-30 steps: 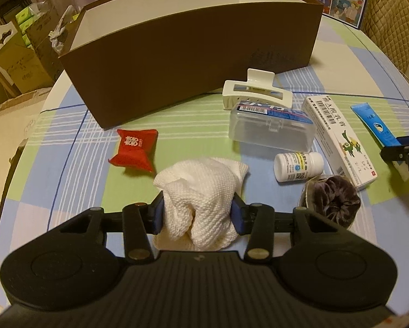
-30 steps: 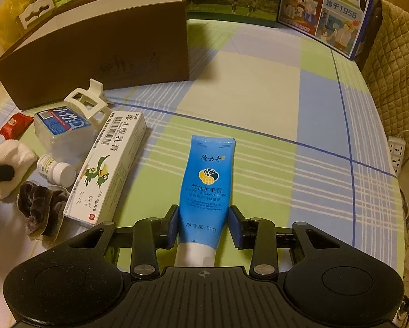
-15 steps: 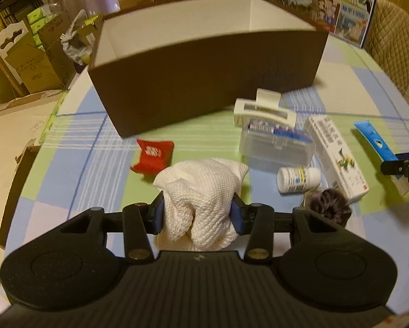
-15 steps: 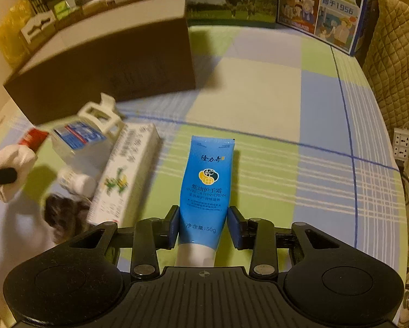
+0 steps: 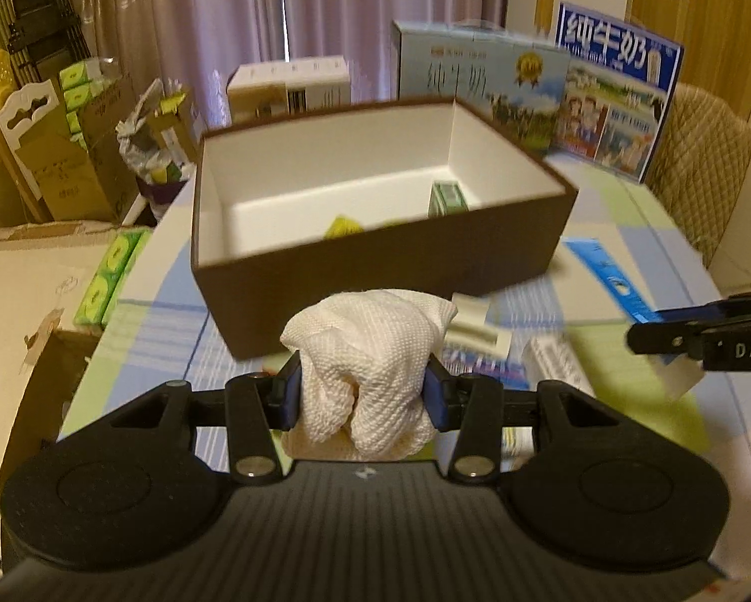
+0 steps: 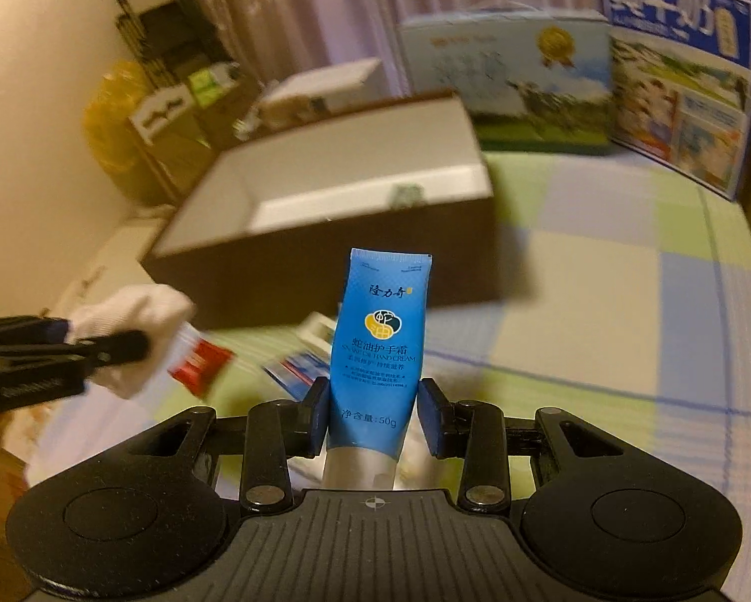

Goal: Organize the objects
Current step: 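Carry the towel in the left gripper and tube in the right into the brown box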

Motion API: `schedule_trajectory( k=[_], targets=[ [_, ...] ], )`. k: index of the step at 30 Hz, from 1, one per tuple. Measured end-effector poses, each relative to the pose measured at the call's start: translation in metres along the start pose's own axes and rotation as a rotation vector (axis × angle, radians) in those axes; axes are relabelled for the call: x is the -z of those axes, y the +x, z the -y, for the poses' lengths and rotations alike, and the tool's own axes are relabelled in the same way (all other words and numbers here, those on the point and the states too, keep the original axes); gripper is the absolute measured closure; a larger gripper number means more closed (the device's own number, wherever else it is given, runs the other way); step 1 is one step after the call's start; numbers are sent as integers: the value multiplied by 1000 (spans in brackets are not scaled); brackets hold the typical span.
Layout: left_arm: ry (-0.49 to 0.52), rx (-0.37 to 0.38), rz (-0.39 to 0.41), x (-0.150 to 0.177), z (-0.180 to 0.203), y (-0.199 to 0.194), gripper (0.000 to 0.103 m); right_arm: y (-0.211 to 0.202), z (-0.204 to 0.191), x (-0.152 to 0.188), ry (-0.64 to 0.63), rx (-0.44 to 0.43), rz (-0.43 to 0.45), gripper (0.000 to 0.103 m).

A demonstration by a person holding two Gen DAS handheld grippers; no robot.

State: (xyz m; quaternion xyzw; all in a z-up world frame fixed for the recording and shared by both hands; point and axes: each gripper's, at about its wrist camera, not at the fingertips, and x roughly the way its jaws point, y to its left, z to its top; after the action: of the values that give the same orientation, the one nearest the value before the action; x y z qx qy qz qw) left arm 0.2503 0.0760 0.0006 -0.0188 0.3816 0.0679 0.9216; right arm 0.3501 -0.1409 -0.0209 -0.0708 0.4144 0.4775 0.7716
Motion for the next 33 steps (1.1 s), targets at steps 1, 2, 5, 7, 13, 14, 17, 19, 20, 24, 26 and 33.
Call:
schedule_trajectory(
  k=[1,2,5,7,13,14,17,19,20,24,26,33],
  targets=[
    [-1,2,11,-5,-1,-1,62,1,-3,-6,-2,-15,7,69],
    [-1,0,20,-9,-2,-1,62,3,-6,-12,-7,-25,16,69],
    [-1,-15,53,-23,-8,2,62,8,-12,-32,-38,-27,47,69],
    [-2,-29,73,-33,-13,4,62,14,-13,-46,-53,-17,65,69],
    [-12,-73,113,-62,-28,19,62,33,-8,-84,-81,21,111,69],
    [-16,-78,113,-67,-31,23,62,37,-6,-92,-85,26,116,69],
    [-19,-100,115,-81,-39,37,62,51,-1,-110,-82,46,119,69],
    [-21,-111,114,-89,-44,46,62,61,2,-119,-82,61,118,69],
    [-22,-115,113,-92,-46,51,62,67,2,-124,-84,65,116,69],
    [-19,-132,101,-104,-52,70,62,90,7,-136,-94,93,93,69],
    [-19,-135,91,-107,-56,79,62,103,11,-140,-97,118,75,69],
    [-15,-130,48,-109,-64,107,62,138,21,-140,-110,180,4,69]
  ],
)
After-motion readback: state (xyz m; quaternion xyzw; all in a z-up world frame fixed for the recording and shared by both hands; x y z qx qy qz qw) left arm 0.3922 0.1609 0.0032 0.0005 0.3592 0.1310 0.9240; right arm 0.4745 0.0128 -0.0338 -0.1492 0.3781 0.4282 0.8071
